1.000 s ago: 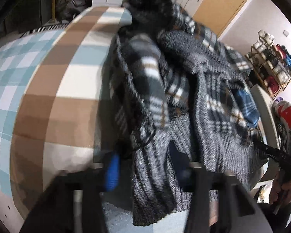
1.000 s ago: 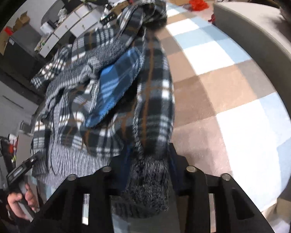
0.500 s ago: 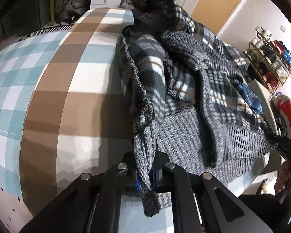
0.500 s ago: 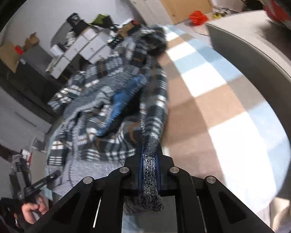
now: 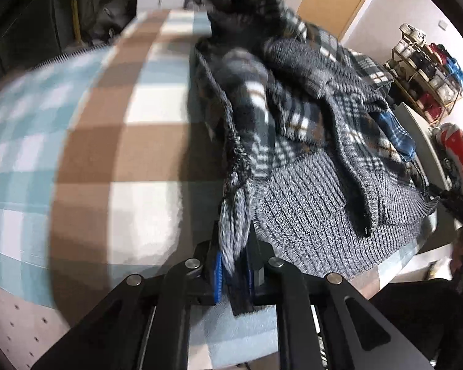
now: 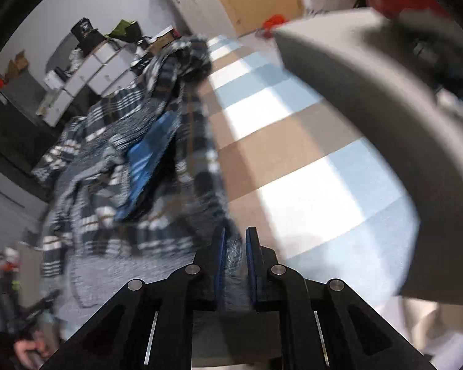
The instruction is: Fold large clothes
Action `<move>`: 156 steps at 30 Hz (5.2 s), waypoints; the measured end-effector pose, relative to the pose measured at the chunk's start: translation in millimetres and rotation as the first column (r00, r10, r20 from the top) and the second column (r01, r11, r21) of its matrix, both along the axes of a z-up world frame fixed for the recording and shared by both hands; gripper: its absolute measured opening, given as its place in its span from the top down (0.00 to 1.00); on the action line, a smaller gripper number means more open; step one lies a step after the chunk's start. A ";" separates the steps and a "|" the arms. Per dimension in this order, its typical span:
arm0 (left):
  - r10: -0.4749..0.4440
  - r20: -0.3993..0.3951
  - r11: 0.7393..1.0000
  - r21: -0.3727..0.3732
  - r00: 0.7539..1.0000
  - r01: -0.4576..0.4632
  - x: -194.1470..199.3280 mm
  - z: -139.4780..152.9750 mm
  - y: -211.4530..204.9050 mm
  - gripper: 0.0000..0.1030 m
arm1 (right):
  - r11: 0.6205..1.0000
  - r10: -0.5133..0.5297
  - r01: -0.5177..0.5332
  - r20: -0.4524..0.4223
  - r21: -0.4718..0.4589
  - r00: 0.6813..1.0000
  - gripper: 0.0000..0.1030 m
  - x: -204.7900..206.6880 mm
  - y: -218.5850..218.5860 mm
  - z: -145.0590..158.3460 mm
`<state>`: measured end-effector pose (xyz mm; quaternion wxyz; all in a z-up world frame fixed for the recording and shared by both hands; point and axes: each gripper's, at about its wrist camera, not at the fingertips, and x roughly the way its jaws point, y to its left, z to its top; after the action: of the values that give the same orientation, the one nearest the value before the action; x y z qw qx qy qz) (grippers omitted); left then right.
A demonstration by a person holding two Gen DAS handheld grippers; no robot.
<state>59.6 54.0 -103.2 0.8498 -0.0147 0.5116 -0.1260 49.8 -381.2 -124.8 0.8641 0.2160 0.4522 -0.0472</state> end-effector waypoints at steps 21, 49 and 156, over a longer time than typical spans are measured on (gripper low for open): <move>-0.684 0.012 0.461 0.783 0.730 0.419 -26.6 -23.3 -158.9 0.10 | 0.982 0.185 -0.160 0.330 -0.101 0.926 0.19 -25.4 55.5 51.3; -0.794 -0.149 0.401 0.601 0.590 0.691 26.2 -24.5 -124.0 0.91 | 0.987 0.134 -0.156 0.351 0.036 0.927 0.19 -27.4 40.1 51.5; 0.070 -0.107 0.714 -0.689 0.992 -0.125 -45.5 72.0 140.2 0.97 | 0.646 0.281 -0.352 0.218 0.677 0.935 0.91 -59.8 22.9 11.2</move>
<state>14.1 194.3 -31.2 0.7688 -0.3631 0.4562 -0.2628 -10.0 -358.3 -113.6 0.7297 0.4495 0.4252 0.2911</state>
